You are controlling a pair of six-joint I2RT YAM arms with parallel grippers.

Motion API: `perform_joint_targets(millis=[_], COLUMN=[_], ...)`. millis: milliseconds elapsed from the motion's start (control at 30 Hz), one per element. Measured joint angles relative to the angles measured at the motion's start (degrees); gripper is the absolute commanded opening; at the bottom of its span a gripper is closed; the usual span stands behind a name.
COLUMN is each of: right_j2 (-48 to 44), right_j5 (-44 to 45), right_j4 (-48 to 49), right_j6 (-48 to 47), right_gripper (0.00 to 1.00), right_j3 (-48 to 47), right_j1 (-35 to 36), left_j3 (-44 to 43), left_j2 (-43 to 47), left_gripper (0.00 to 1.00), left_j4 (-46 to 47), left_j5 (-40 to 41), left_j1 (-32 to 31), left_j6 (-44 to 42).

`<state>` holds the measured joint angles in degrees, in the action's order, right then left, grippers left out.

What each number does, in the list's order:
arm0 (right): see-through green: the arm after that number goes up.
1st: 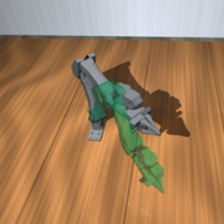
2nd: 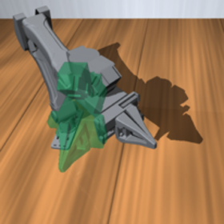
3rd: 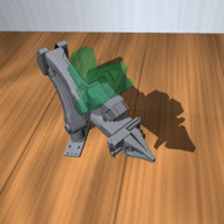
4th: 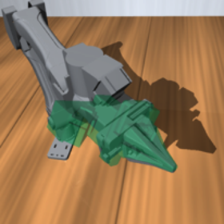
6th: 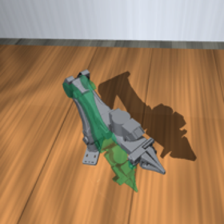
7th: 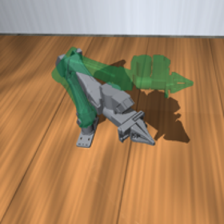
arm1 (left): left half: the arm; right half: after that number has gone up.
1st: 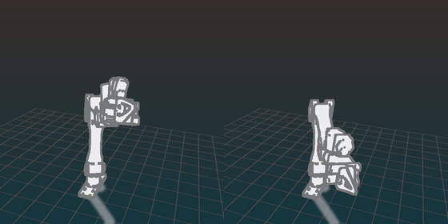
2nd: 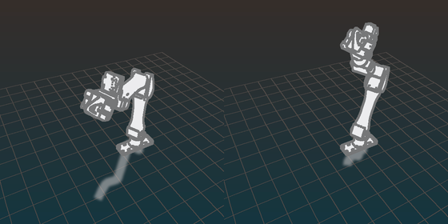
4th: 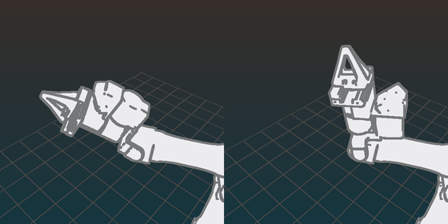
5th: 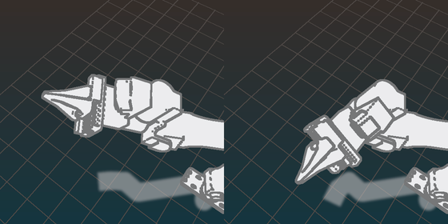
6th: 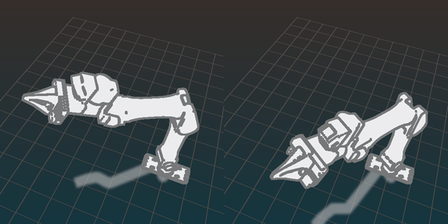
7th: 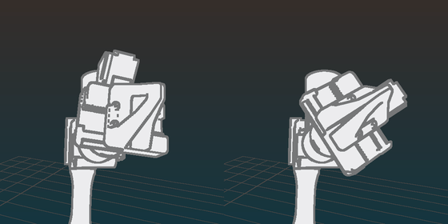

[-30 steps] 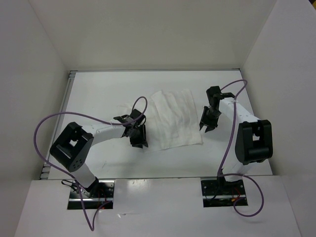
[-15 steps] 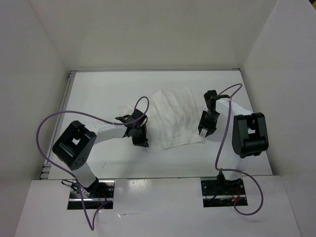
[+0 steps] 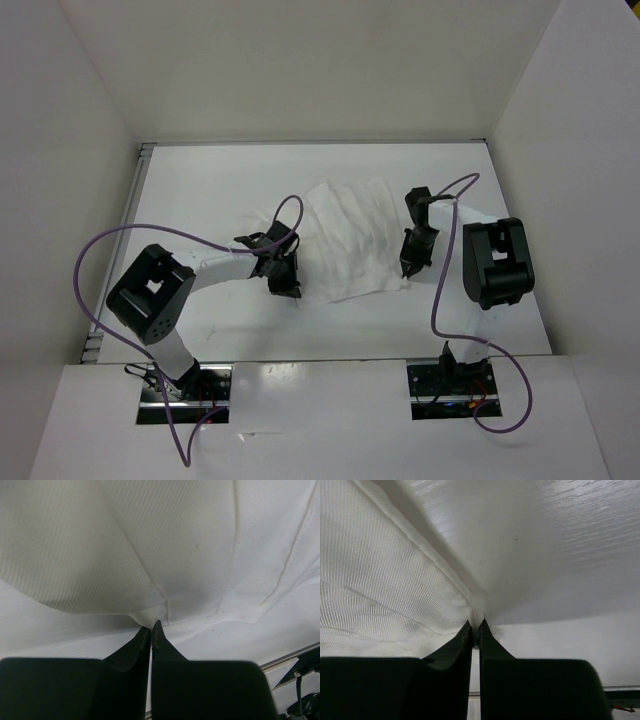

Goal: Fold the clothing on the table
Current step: Fold the skirt

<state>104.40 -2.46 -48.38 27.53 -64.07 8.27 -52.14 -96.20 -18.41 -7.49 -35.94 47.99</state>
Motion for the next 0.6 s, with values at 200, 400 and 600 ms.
perform_joint_targets(millis=[200,400,600], right_j2=[-0.70,-2.71,-11.06], right_j5=[0.87,1.60,1.57], right_j4=[0.02,-5.44,-1.57], right_j6=[0.68,1.14,1.29], right_gripper=[0.00,0.00,0.00], right_j3=[-0.02,-14.14,-35.85], right_j1=[0.94,0.85,0.17], left_j3=[-0.31,-13.03,-44.22], left_j2=[-0.33,-0.90,-2.21], left_gripper=[0.00,0.00,0.00], left_j4=[-0.09,-7.61,-7.04], left_j5=[-1.33,-1.18,-1.55], left_j1=[0.79,6.40,18.84], left_j6=[-0.92,-6.58,-13.18])
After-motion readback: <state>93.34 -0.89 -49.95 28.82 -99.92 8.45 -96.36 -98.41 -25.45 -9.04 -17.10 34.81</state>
